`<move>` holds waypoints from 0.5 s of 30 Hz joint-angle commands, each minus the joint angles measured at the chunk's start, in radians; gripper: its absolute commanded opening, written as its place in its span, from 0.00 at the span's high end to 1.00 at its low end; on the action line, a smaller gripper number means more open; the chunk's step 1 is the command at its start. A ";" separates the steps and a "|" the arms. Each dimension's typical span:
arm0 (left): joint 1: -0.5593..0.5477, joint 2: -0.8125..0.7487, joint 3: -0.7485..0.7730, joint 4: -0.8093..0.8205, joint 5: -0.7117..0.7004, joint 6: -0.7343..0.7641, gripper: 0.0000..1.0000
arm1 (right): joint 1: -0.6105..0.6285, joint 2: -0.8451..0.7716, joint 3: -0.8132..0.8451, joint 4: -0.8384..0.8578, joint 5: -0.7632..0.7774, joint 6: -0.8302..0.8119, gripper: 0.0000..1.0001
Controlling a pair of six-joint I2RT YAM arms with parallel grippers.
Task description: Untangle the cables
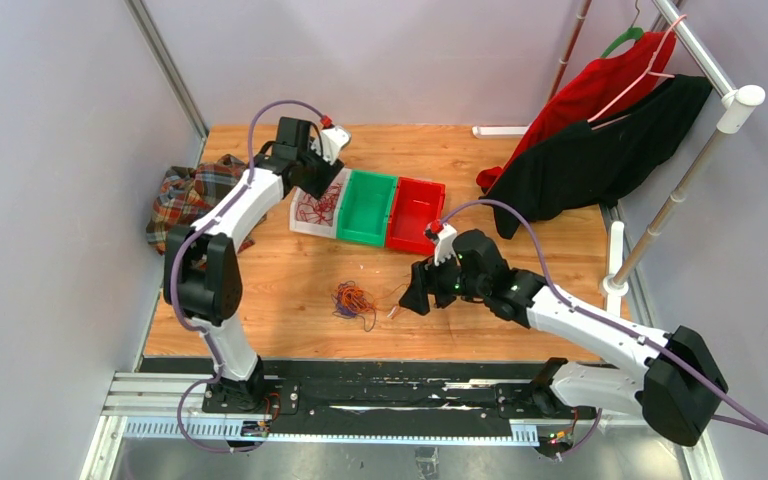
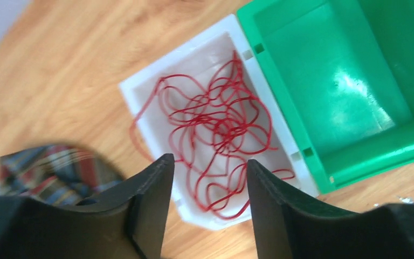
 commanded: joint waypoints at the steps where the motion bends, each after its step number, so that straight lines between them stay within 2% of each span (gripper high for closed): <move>1: -0.001 -0.104 0.034 -0.047 -0.097 0.126 0.41 | -0.019 0.005 0.075 -0.119 -0.097 -0.017 0.29; 5: 0.000 -0.130 0.032 -0.075 -0.062 0.129 0.32 | -0.019 0.009 0.067 -0.140 -0.194 -0.032 0.28; 7: 0.001 -0.129 0.035 -0.120 0.028 0.102 0.28 | -0.019 0.027 0.071 -0.147 -0.236 -0.037 0.28; 10: -0.001 -0.121 0.042 -0.207 0.202 0.075 0.27 | -0.025 0.054 0.101 -0.181 -0.291 -0.039 0.28; 11: 0.000 -0.121 0.043 -0.245 0.280 0.086 0.28 | -0.029 0.057 0.108 -0.181 -0.321 -0.038 0.28; 13: -0.002 -0.140 0.012 -0.279 0.343 0.104 0.29 | -0.035 0.068 0.124 -0.181 -0.368 -0.033 0.28; 15: -0.005 -0.183 -0.045 -0.296 0.416 0.152 0.28 | -0.046 0.084 0.139 -0.214 -0.346 -0.020 0.28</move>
